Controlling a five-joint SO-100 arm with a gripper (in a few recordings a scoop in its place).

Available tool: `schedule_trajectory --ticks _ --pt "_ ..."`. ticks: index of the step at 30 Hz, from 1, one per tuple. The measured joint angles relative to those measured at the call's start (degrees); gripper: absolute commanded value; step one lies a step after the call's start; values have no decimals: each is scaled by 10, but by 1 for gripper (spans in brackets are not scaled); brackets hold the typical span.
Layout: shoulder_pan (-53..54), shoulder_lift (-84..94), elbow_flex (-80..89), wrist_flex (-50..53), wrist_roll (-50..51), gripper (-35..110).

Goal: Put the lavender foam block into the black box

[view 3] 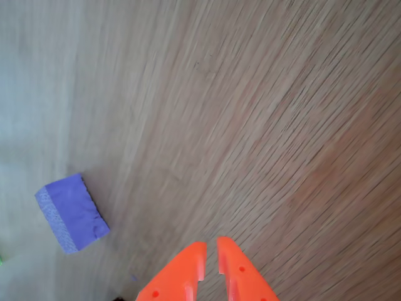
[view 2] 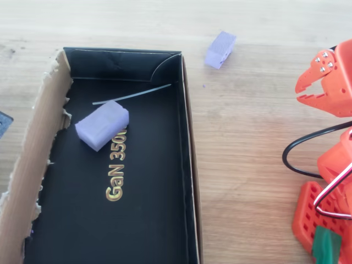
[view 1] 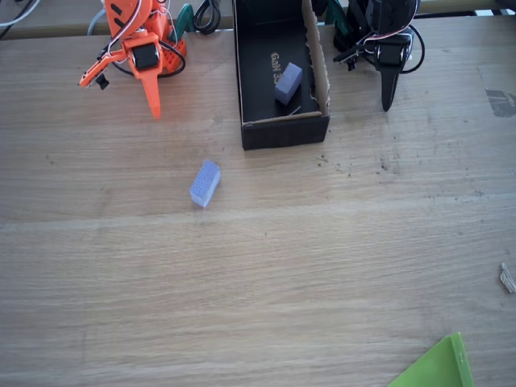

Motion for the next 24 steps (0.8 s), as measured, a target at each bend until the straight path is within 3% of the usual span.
schedule_trajectory --ticks 24 --pt "0 0 0 -7 -25 0"
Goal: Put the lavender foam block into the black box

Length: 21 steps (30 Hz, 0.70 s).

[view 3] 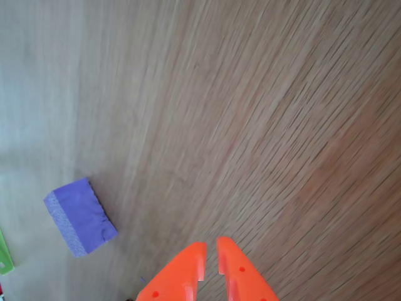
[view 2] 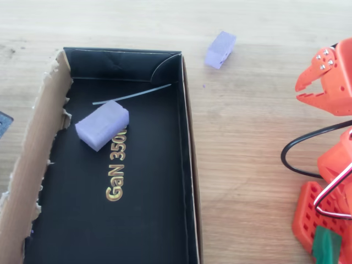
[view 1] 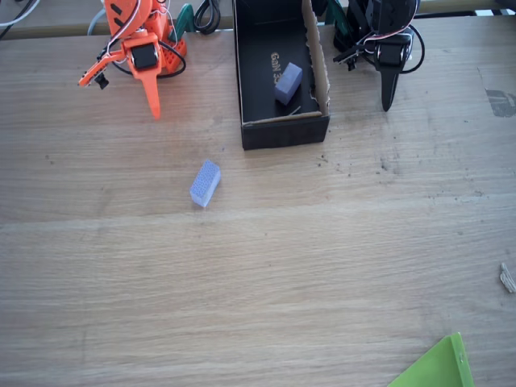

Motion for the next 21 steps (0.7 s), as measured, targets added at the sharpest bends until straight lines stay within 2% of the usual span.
schedule_trajectory --ticks 8,21 --pt "-10 1 0 -11 -28 0" --pt "-21 -40 -39 -95 96 0"
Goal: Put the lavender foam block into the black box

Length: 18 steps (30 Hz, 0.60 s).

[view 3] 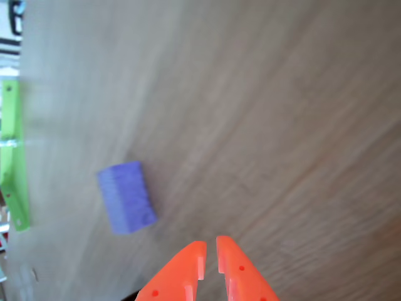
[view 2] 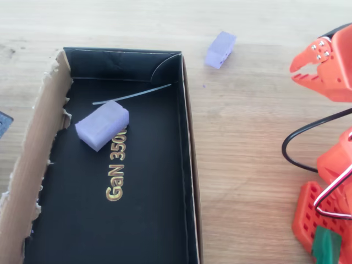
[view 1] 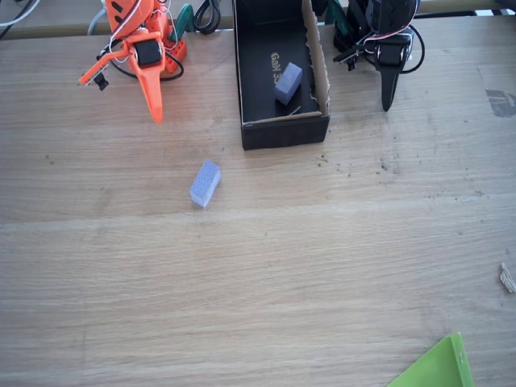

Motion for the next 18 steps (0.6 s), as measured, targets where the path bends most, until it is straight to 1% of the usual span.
schedule_trajectory --ticks 2,4,8,12,14,18 --pt "-5 -90 -69 -5 11 0" --pt "3 -213 -174 4 18 0" --pt "19 -441 -399 71 25 0" --pt "-6 -490 -462 86 31 0" --pt "-9 -512 -479 98 53 0" --pt "-20 -554 -505 107 54 1"
